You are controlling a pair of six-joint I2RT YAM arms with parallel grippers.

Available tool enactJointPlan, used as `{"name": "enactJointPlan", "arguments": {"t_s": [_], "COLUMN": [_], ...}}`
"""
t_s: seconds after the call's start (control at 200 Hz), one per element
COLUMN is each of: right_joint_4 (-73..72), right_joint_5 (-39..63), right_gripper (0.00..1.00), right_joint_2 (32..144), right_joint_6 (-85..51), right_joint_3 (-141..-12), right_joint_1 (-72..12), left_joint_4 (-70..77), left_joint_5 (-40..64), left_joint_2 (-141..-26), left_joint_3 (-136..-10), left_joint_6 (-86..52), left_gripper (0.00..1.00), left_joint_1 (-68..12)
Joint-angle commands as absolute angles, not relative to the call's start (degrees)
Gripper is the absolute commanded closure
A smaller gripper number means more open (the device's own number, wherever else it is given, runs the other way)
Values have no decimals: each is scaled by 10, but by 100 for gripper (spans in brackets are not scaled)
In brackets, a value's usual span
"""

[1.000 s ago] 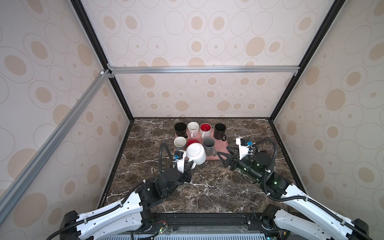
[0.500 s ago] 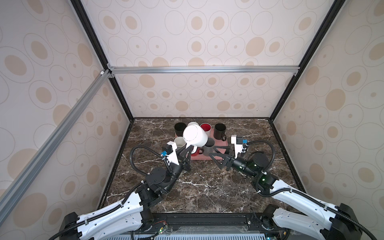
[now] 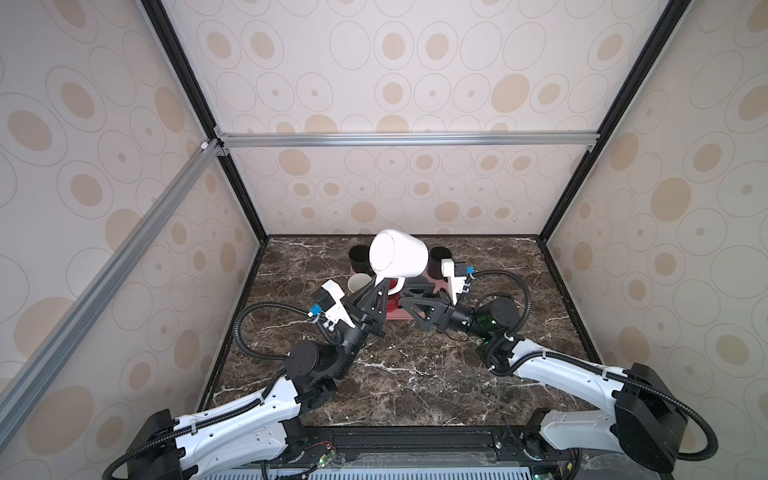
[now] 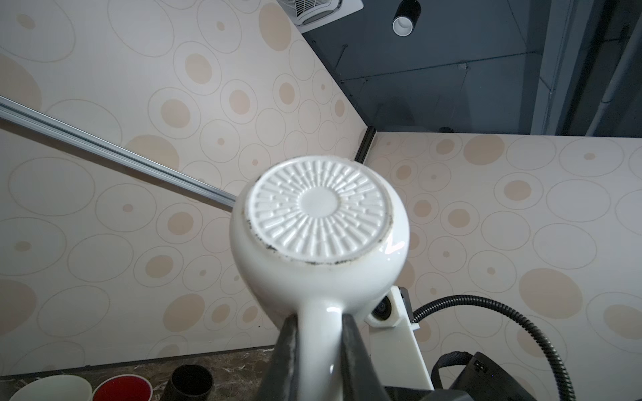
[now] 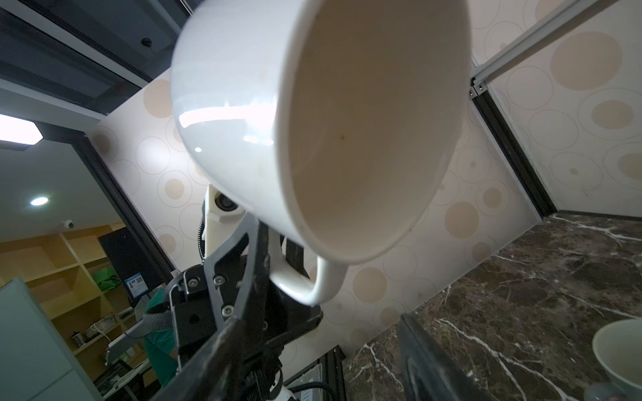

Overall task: Turn the mug right side up
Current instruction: Place the mug on the tray.

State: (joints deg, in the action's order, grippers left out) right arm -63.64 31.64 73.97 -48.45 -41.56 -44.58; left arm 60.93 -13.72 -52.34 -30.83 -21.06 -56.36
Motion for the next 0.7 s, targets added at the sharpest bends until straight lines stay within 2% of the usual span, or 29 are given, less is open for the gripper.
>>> {"name": "enactJointPlan", "arguments": {"t_s": [0.0,0.3,0.535,0.695], "right_joint_4": [-721,-760,-759,-764], "right_joint_5": [328,339,334,327], "right_gripper": [31,42,58,73], "right_joint_2": [757,793,809,817], "right_joint_6": [-532,-555,-554,-561], "right_joint_3": [-443,-492,-504,-509], "right_joint_1": [-448,-463,-471,-473], "left_joint_4": [737,763,764,755], "left_joint_5": [-107,-105,-109,-108], "left_joint_2": [-518,-533,-539,-545], "left_joint_3": [-315,-308,-311,-313], "left_joint_6": [-225,-240,-243,-250], "left_gripper": [100,100,100,100], "left_joint_1": [-560,-560,-559,-559]}}
